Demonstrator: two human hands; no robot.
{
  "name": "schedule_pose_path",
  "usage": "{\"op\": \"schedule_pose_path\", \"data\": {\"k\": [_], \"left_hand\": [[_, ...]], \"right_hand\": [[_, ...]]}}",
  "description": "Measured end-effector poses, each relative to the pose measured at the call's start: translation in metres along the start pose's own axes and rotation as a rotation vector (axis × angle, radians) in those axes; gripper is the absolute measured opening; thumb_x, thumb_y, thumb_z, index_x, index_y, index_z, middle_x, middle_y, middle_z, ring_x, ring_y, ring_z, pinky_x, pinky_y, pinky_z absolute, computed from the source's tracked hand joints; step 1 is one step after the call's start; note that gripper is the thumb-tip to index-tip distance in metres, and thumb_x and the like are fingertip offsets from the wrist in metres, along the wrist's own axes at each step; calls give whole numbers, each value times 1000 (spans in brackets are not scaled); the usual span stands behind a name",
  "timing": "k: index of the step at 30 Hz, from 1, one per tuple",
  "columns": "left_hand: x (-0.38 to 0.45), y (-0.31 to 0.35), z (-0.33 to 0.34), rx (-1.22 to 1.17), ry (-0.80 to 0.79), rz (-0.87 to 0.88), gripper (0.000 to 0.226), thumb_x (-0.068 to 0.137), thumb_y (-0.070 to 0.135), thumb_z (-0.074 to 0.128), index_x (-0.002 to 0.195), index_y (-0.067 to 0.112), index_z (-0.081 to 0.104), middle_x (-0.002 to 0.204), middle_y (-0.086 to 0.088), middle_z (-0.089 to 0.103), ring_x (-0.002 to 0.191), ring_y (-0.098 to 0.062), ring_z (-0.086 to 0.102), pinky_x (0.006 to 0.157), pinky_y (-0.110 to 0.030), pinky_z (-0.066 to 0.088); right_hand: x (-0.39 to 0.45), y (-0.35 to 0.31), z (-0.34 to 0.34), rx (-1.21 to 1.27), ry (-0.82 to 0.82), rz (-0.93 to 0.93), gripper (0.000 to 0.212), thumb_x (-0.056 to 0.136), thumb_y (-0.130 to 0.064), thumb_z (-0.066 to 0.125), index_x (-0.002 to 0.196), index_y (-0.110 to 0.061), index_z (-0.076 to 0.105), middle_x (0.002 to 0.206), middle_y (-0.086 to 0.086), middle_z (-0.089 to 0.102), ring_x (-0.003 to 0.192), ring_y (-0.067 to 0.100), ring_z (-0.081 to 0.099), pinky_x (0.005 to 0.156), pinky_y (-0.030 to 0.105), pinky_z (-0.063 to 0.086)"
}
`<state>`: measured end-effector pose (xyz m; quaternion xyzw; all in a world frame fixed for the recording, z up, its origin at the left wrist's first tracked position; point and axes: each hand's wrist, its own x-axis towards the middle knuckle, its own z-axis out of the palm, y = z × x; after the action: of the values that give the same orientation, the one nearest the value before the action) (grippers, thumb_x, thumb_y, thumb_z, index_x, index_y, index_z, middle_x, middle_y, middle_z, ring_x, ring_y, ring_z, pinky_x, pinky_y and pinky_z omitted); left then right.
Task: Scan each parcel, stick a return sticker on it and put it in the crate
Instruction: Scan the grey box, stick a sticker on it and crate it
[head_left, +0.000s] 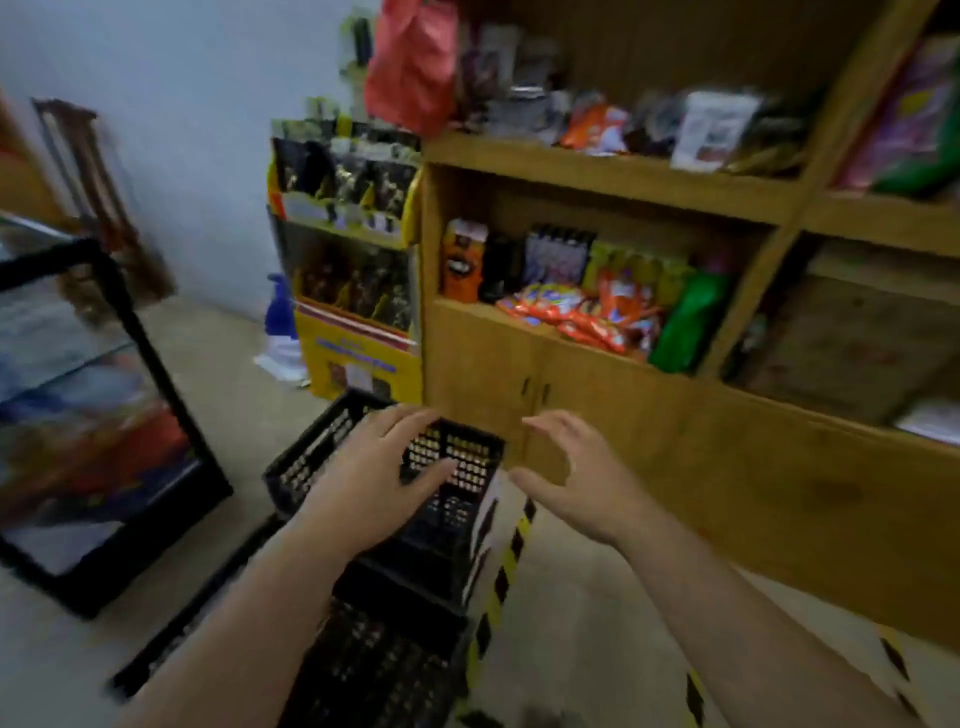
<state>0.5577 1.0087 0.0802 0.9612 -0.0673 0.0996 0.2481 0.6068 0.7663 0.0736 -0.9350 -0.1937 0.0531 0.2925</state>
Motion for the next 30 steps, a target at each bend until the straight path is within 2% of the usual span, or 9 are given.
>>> {"op": "schedule_pose_path", "data": {"k": [2, 5, 10, 13, 18, 20, 22, 24, 30], "left_hand": [[18, 57, 14, -37, -59, 136, 60, 90, 57, 54, 141, 28, 45, 145, 8, 43, 137, -15, 34, 113, -31, 29], [26, 148, 47, -108, -185, 364, 61, 90, 58, 50, 144, 31, 40, 149, 14, 36, 140, -9, 26, 115, -27, 22], [1, 313, 108, -279, -322, 681, 63, 85, 63, 50, 140, 33, 45, 145, 13, 41, 138, -9, 32, 118, -32, 24], [-33, 415, 148, -355, -410, 845, 61, 87, 59, 52, 142, 35, 42, 145, 14, 40, 138, -8, 32, 117, -31, 25], [-120, 566, 220, -446, -609, 1048, 60, 89, 54, 56, 144, 37, 38, 148, 16, 35, 139, -2, 27, 111, -18, 20], [-146, 606, 240, -450, -653, 1089, 60, 90, 50, 58, 144, 33, 39, 149, 13, 36, 138, -2, 27, 110, -17, 18], [-174, 651, 266, -457, -698, 1130, 61, 90, 49, 60, 145, 30, 40, 150, 10, 37, 139, -5, 29, 112, -21, 21], [-194, 687, 287, -458, -731, 1169, 61, 90, 49, 61, 144, 29, 41, 149, 9, 40, 137, -6, 32, 113, -26, 26], [-216, 765, 342, -446, -836, 1236, 58, 89, 53, 59, 141, 36, 40, 143, 15, 42, 133, -6, 37, 111, -37, 37]], "right_hand": [[-59, 26, -39, -35, 154, 133, 69, 84, -72, 50, 144, -42, 35, 150, -19, 26, 138, 8, 28, 108, 32, 33], [-162, 67, -89, -92, 368, 314, 65, 86, -66, 53, 143, -38, 39, 150, -16, 30, 139, 7, 29, 111, 29, 30], [-345, 119, -147, -108, 672, 618, 69, 80, -73, 50, 139, -39, 43, 144, -18, 35, 135, 4, 34, 111, 33, 36], [-451, 137, -165, -113, 799, 792, 65, 84, -66, 55, 140, -35, 44, 142, -19, 36, 133, 3, 34, 112, 30, 33], [-608, 166, -177, -50, 961, 1098, 61, 87, -59, 58, 141, -34, 43, 137, -19, 36, 130, 2, 34, 106, 23, 30], [-647, 180, -180, -34, 1014, 1176, 61, 86, -61, 58, 139, -37, 42, 139, -19, 37, 129, 2, 36, 106, 26, 34], [-690, 196, -183, -24, 1069, 1242, 60, 86, -61, 58, 138, -37, 42, 143, -15, 38, 130, 7, 39, 105, 31, 39], [-722, 210, -186, -1, 1097, 1311, 59, 88, -57, 59, 141, -38, 39, 148, -12, 35, 134, 11, 37, 106, 35, 38], [-784, 258, -203, 40, 1136, 1411, 63, 89, -56, 58, 145, -37, 37, 154, -7, 31, 141, 13, 29, 111, 36, 31]]}}
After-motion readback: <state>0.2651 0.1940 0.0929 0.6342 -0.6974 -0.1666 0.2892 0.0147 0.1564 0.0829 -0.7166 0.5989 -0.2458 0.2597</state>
